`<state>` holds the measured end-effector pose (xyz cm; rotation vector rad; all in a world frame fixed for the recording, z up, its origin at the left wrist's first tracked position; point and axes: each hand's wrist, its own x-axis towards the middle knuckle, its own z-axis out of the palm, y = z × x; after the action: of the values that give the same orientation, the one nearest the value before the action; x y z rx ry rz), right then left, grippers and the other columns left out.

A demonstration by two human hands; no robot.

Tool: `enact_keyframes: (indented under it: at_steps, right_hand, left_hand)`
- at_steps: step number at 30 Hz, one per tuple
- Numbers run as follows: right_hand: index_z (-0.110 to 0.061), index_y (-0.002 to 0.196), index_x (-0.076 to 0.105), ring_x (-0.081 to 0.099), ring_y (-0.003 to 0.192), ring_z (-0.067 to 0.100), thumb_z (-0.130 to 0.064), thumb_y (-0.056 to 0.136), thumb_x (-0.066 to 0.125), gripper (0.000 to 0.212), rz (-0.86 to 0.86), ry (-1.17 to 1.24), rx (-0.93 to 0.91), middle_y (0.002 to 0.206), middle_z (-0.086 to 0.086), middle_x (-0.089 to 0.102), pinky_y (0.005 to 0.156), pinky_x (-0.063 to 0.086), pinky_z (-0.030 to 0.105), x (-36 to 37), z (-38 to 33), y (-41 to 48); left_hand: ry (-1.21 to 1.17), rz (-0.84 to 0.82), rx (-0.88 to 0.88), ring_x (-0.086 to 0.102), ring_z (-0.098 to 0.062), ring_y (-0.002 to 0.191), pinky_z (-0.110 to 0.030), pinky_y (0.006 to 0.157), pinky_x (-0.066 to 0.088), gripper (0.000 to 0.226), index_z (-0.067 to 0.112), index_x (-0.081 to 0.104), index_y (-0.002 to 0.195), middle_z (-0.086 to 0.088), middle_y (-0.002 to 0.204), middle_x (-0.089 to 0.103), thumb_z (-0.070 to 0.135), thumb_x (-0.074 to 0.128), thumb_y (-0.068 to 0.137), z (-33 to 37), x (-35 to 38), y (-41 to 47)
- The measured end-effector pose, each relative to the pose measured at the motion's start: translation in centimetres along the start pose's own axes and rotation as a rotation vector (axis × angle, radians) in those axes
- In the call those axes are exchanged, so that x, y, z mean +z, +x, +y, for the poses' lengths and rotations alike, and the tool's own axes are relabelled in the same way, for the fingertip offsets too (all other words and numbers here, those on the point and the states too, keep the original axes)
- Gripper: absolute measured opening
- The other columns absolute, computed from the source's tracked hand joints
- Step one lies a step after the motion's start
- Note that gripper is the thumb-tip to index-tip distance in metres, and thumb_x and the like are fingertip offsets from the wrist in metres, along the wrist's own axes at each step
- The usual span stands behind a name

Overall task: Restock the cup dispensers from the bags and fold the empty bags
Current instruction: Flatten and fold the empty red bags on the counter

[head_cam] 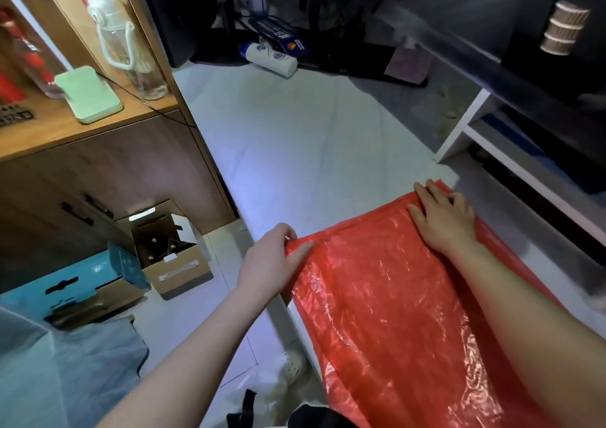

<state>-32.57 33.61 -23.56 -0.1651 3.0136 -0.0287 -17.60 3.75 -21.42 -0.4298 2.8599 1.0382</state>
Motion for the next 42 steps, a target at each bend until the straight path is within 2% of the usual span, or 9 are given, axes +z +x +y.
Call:
enact_keyframes:
  at_steps: [4,9,14,17,21,27,33,39,42]
  right_hand:
    - [-0.036,0.149,0.015,0.013,0.141,0.028,-0.062,0.09,0.012,0.065,-0.009,0.027,0.004,0.159,-0.007,0.012,0.108,0.018,0.057,0.2,0.0,-0.1]
    - [-0.036,0.149,0.015,0.008,0.145,0.022,-0.063,0.091,0.013,0.064,0.014,0.053,-0.016,0.16,-0.001,0.008,0.11,0.016,0.055,0.6,0.5,0.0]
    - [-0.023,0.152,0.014,0.006,0.147,0.021,-0.058,0.094,0.021,0.068,0.004,0.108,-0.011,0.16,0.007,0.008,0.116,0.017,0.05,-0.2,0.7,1.1]
    - [-0.023,0.152,0.01,0.001,0.147,0.02,-0.061,0.092,0.022,0.071,0.072,0.026,-0.059,0.16,0.007,0.007,0.116,0.011,0.049,-1.4,-0.4,0.2]
    - [-0.02,0.15,0.023,0.005,0.147,0.021,-0.058,0.094,0.022,0.067,0.167,0.132,-0.127,0.159,0.006,0.014,0.116,0.005,0.042,-2.1,-0.9,-4.5]
    - [-0.029,0.144,0.037,0.018,0.142,0.012,-0.039,0.097,0.044,0.049,0.116,0.364,0.01,0.155,-0.006,0.023,0.112,0.017,0.029,-1.7,1.3,-13.6]
    - [-0.024,0.136,0.051,0.039,0.134,0.016,-0.036,0.094,0.05,0.044,0.125,0.493,0.254,0.145,-0.002,0.044,0.11,0.025,0.025,-3.1,0.3,-23.3]
    - [-0.037,0.14,0.041,0.037,0.131,0.006,-0.069,0.076,0.039,0.072,0.108,0.55,0.419,0.144,-0.011,0.042,0.109,0.025,0.021,-4.3,-3.6,-30.5]
    - [-0.04,0.146,0.029,0.027,0.139,0.008,-0.082,0.069,0.042,0.088,-0.047,0.399,0.371,0.151,-0.014,0.03,0.116,0.022,0.034,-3.5,-5.4,-33.1]
  left_hand:
    - [0.053,0.042,0.114,0.055,-0.013,0.081,-0.029,0.065,0.042,0.018,0.028,0.052,0.084,0.011,0.085,0.054,0.045,0.058,0.086,0.1,0.0,0.4]
    - [-0.042,0.009,-0.024,0.062,-0.016,0.068,-0.031,0.065,0.047,0.02,0.028,0.056,0.075,0.012,0.067,0.062,0.036,0.052,0.093,-0.2,-0.6,1.4]
    - [0.161,0.026,0.028,0.061,-0.025,0.086,-0.031,0.063,0.04,0.019,0.021,0.059,0.097,-0.001,0.089,0.068,0.037,0.047,0.096,0.7,-0.3,1.8]
    - [0.218,0.071,0.152,0.052,-0.026,0.109,-0.036,0.083,0.043,0.028,0.018,0.053,0.121,-0.005,0.121,0.057,0.025,0.05,0.094,0.7,0.0,1.1]
    - [0.26,-0.013,0.518,0.034,-0.032,0.135,-0.044,0.111,0.024,0.047,0.009,0.051,0.132,-0.013,0.143,0.044,0.009,0.055,0.085,1.9,-0.2,1.5]
    - [0.679,-0.255,0.789,0.012,-0.021,0.145,-0.04,0.116,0.009,0.053,0.02,0.021,0.149,-0.002,0.158,0.016,0.038,0.028,0.099,3.6,2.9,3.2]
    - [0.567,-0.335,0.781,0.01,-0.027,0.146,-0.043,0.115,0.015,0.058,0.013,0.017,0.151,-0.011,0.159,0.011,0.039,0.03,0.1,3.6,4.1,4.0]
    - [0.481,-0.293,0.813,0.02,-0.033,0.143,-0.05,0.11,0.021,0.069,0.009,0.028,0.147,-0.016,0.155,0.023,0.046,0.018,0.091,3.8,4.5,4.6]
    - [0.401,-0.271,0.888,0.025,-0.038,0.138,-0.055,0.105,0.026,0.066,0.007,0.037,0.142,-0.018,0.152,0.03,0.045,0.02,0.091,3.8,4.0,4.4]
